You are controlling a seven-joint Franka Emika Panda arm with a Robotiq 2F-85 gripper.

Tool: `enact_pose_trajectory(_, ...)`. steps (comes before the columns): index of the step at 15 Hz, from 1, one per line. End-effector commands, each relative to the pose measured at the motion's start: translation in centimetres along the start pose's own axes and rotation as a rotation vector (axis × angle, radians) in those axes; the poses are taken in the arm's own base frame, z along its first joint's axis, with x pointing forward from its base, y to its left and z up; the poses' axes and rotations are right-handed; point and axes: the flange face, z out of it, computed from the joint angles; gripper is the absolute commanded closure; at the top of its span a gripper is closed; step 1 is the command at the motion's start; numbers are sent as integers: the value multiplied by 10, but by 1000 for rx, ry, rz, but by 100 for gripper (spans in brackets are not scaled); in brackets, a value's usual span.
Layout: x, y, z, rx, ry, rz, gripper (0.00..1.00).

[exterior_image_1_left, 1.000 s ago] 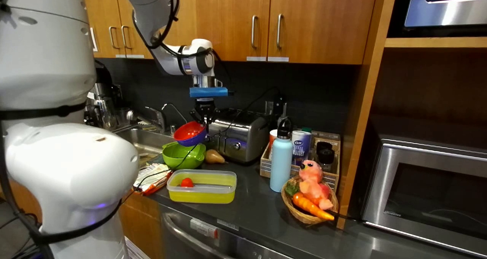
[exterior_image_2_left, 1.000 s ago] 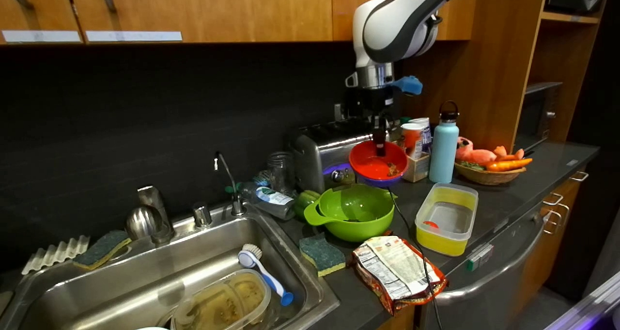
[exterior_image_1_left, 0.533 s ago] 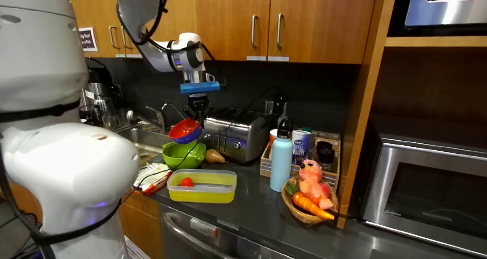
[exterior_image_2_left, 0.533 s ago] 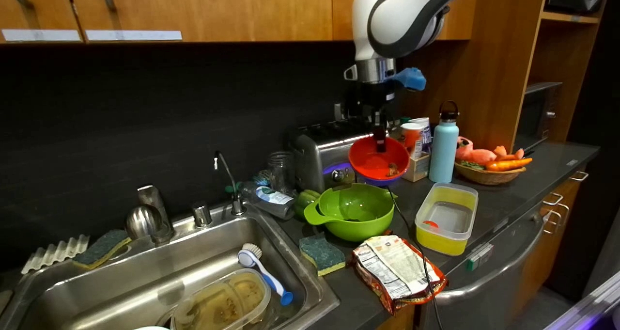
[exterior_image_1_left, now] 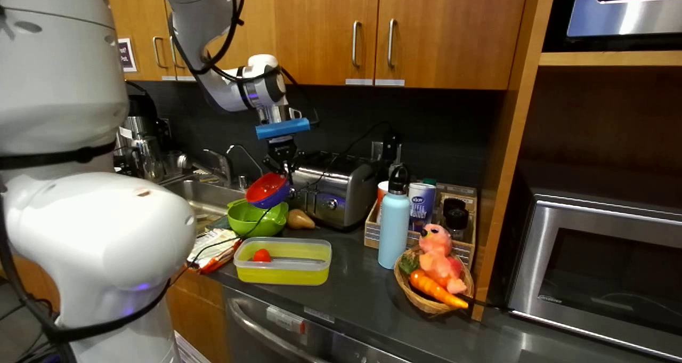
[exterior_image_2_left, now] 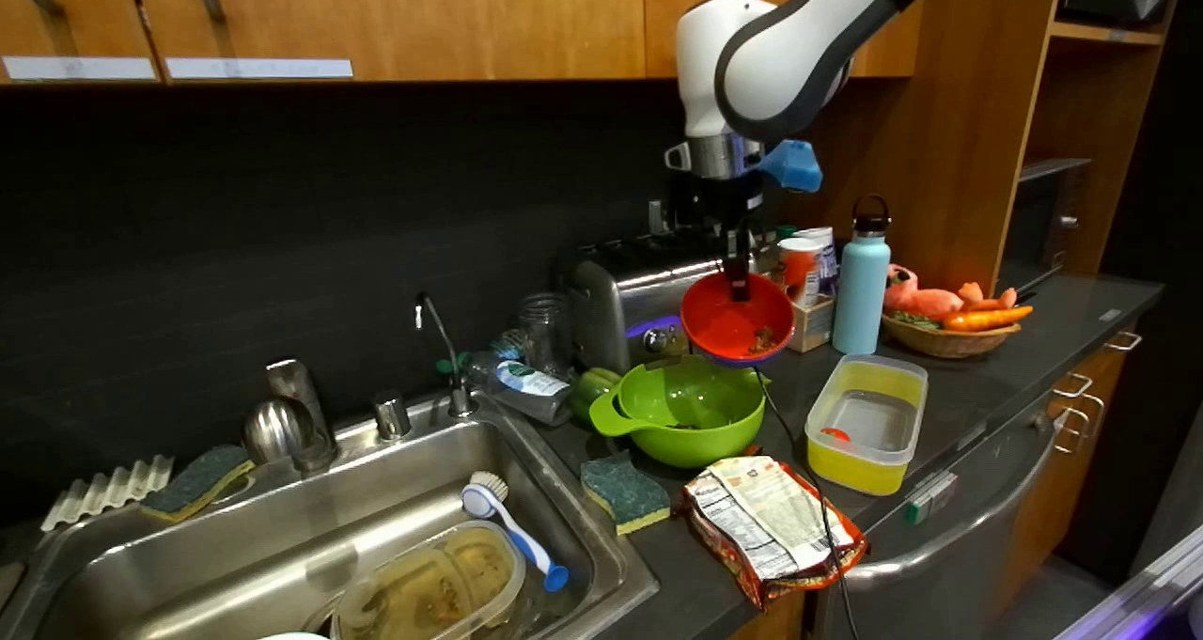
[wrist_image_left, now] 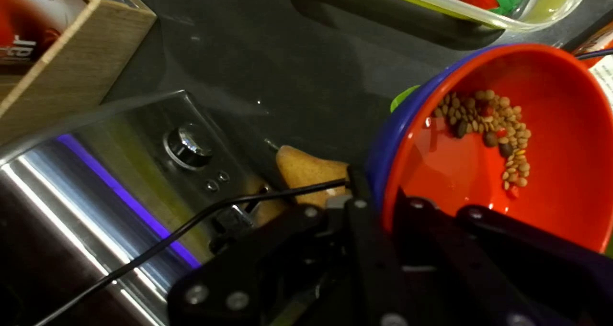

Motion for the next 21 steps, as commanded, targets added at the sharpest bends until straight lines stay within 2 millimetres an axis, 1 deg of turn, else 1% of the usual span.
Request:
enact_pose_trajectory(1,5,1,2,-27,7,12,98)
enact_pose_trajectory(6,5,2,7,-14,8,23,98)
enact_pose_trajectory(9,-2,7,9,-3,12,50,98)
enact_pose_trajectory(12,-17,21,9,6,18,107,98)
enact_pose_trajectory(17,-52,47,10,28,36,233,98)
enact_pose_trajectory(21,-75,58,11,50,60,305,98)
